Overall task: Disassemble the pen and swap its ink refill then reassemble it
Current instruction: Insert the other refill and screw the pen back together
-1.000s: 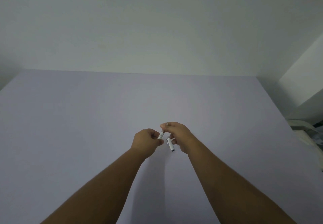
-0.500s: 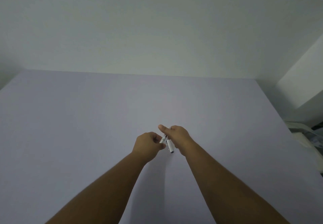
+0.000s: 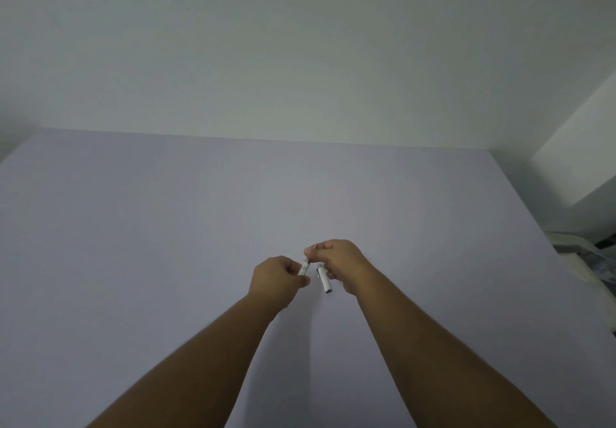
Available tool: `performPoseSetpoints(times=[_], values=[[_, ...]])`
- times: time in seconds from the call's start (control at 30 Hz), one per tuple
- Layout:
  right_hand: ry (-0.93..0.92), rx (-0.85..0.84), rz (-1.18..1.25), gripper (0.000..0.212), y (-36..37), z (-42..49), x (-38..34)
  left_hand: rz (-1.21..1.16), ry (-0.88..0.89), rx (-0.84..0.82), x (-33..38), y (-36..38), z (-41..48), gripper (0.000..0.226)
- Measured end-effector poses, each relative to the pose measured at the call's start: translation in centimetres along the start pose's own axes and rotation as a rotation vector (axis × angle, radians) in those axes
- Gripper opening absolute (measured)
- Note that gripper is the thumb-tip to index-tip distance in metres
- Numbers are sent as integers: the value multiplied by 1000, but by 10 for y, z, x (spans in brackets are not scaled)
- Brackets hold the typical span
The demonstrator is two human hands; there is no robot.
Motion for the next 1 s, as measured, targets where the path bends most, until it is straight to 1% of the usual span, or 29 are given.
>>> performPoseSetpoints(times=[0.03,0.1,0.13,0.17,0.2,0.23,0.3,0.37,0.43,0.5,0.6,0.67,0.7,0.73,0.83,0.9,0.93,1.0], values=[[-3,22,14,19,-3,4,-1,-16,-24,-5,-2,-1,0,9],[-36,157,29,15,-16,14,-2,-54,-68,-12,-6,-2,0,11],[-69,249,-33,15,-25,20,-3,-74,-88,-15,-8,-2,1,11],[-102,325,-154,19,-31,25,-1,-93,-106,-19,-11,-2,2,10],[-129,355,-301,24,-33,29,0,-111,-124,-22,-14,-2,3,10],[-141,334,-444,25,-30,31,4,-127,-139,-26,-17,-2,4,11],[-124,241,-666,20,-16,33,17,-148,-164,-34,-23,-1,5,12],[-108,218,-793,20,-5,31,29,-163,-178,-35,-26,-1,5,13],[-145,266,-830,27,2,32,38,-170,-189,-33,-27,-2,5,13],[-184,302,-818,31,6,30,43,-171,-196,-35,-28,-2,4,13],[-222,307,-805,31,9,29,46,-171,-200,-43,-29,-1,3,16],[-215,293,-741,34,8,28,44,-171,-202,-50,-30,-1,2,16],[-197,283,-663,36,7,29,42,-170,-203,-53,-31,-1,1,16],[-167,275,-535,35,4,29,38,-171,-206,-56,-31,0,1,17],[-6,252,25,29,0,29,22,-170,-210,-62,-28,1,0,19],[49,221,261,23,0,30,10,-158,-207,-66,-25,2,0,20],[57,207,319,19,-1,30,6,-157,-205,-71,-24,3,0,21],[38,163,342,13,0,27,-3,-160,-200,-79,-21,5,-1,22]])
Point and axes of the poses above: each hand's wrist, its own z-axis towards the middle knuckle, its own y-axis out of the palm, x = y × z, the point moved 5 cm from there along z, towards the middle knuckle, and after that the axes turned 10 degrees about x, right-handed, at the moved point
